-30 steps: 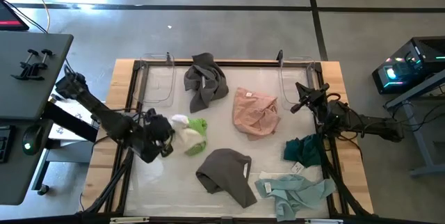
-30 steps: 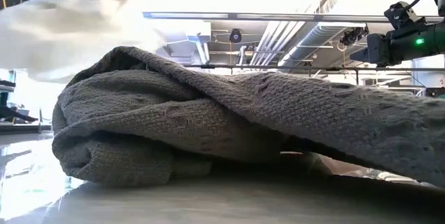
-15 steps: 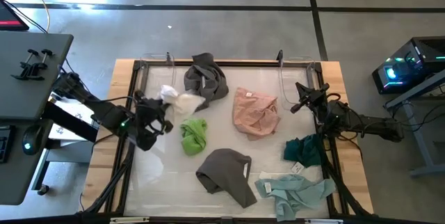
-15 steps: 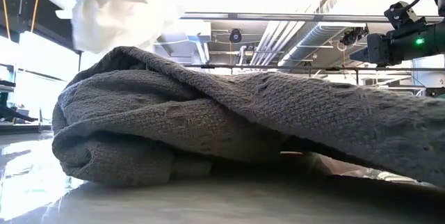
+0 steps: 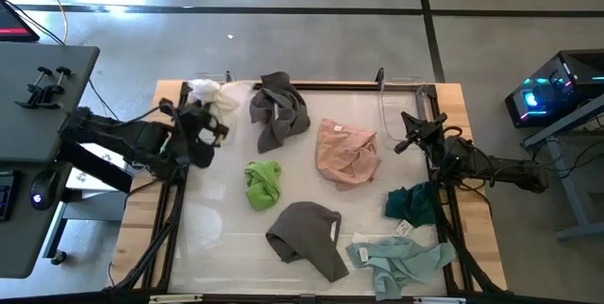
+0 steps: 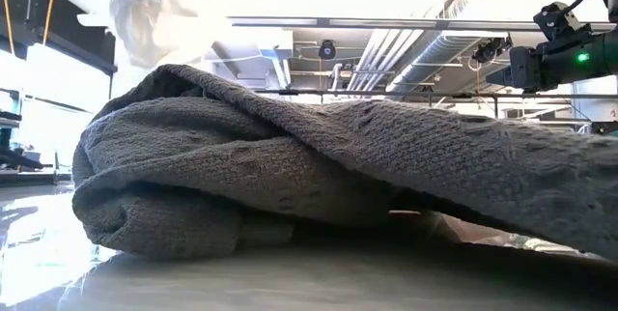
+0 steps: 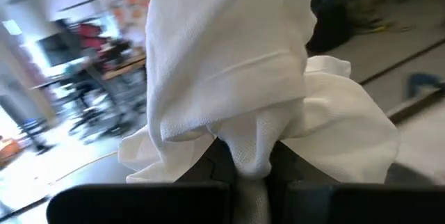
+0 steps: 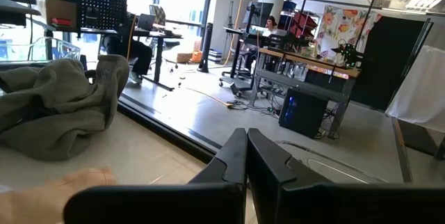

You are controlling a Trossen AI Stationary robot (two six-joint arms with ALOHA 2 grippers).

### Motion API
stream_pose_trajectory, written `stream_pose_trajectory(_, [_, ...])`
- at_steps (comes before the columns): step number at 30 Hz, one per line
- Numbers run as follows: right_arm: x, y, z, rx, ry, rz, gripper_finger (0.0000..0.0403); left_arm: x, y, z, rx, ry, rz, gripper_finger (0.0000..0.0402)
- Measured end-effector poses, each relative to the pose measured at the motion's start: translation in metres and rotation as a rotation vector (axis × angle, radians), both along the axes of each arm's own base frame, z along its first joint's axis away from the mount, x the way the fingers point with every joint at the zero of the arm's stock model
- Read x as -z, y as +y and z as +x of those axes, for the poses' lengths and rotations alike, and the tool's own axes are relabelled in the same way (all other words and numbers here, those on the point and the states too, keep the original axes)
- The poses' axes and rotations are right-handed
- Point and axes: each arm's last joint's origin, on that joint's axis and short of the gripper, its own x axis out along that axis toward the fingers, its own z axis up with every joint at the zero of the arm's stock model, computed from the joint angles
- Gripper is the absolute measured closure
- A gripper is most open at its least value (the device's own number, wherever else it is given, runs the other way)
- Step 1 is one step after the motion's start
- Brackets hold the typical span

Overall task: Sort towels by color in basket
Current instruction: Put the white towel into the left transparent bin

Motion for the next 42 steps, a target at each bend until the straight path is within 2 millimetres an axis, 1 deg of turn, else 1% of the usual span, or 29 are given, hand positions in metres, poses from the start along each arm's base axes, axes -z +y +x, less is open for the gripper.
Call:
stream_pose_trajectory(8, [0.000,0.000,0.000,0.000,0.001,0.000,0.0402,0.004,0.051,-0.004,-0.202,0.119,-0.186,0.0390])
stream_pose_trajectory(14, [0.000,0.000,0.000,0.000,0.001,0.000,0.0402,0.012,0.086,-0.009,-0.294,0.212,-0.350,0.0391])
stream_pose_trajectory(18, [0.000,0.000,0.000,0.000,0.000,0.000,0.0402,0.021,0.104,-0.008,-0.318,0.253,-0.447,0.0386])
stream_pose_trajectory(25, [0.000,0.000,0.000,0.000,0.000,0.000,0.0402,0.040,0.127,0.005,-0.354,0.345,-0.529,0.0371])
stream_pose_trajectory(32, [0.000,0.000,0.000,0.000,0.001,0.000,0.0402,0.064,0.144,0.017,-0.369,0.429,-0.641,0.0366])
stream_pose_trajectory(34, [0.000,0.000,0.000,0.000,0.000,0.000,0.0402,0.070,0.149,0.019,-0.376,0.451,-0.666,0.0359])
stream_pose_trajectory(37, [0.000,0.000,0.000,0.000,0.000,0.000,0.0402,0.077,0.154,0.021,-0.363,0.493,-0.711,0.0336])
stream_pose_trajectory(42, [0.000,0.000,0.000,0.000,0.001,0.000,0.0402,0.087,0.161,0.022,-0.359,0.525,-0.768,0.0279])
